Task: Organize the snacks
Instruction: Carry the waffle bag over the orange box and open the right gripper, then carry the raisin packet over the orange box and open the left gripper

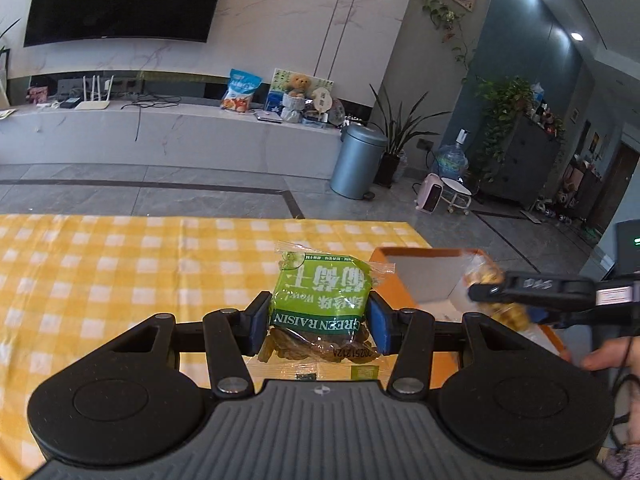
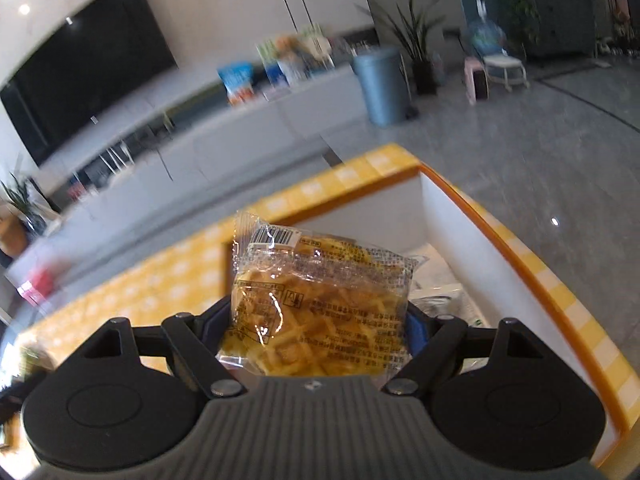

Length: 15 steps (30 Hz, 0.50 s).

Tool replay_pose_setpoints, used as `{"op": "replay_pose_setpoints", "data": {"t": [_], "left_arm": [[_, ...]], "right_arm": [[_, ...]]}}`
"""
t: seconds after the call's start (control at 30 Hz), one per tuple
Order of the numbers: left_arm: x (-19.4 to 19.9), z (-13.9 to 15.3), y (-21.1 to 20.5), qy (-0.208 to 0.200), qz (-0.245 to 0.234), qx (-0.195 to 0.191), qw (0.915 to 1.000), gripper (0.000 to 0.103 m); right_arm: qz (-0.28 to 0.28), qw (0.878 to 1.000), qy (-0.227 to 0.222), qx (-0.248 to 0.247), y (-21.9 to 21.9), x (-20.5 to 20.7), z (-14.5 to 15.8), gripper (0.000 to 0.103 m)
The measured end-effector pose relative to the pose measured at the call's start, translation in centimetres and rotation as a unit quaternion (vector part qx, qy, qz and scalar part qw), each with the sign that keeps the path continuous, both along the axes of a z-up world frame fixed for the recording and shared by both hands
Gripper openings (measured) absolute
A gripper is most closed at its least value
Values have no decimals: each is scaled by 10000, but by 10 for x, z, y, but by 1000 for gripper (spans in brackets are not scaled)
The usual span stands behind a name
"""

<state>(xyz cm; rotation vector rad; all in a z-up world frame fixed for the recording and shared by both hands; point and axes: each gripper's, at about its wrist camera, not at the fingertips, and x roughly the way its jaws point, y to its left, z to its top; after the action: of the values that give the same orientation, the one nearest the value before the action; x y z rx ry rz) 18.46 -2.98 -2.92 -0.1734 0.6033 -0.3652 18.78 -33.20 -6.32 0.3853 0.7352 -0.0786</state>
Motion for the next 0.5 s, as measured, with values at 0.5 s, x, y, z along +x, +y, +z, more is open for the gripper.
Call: {"op": "replay_pose_setpoints", "data": {"t": [0.5], "left_arm": [[12,-16,-41,132,-318,-71,9994,57]], "right_arm": [[995,9895,793,-686,8,69,-37,97]]}}
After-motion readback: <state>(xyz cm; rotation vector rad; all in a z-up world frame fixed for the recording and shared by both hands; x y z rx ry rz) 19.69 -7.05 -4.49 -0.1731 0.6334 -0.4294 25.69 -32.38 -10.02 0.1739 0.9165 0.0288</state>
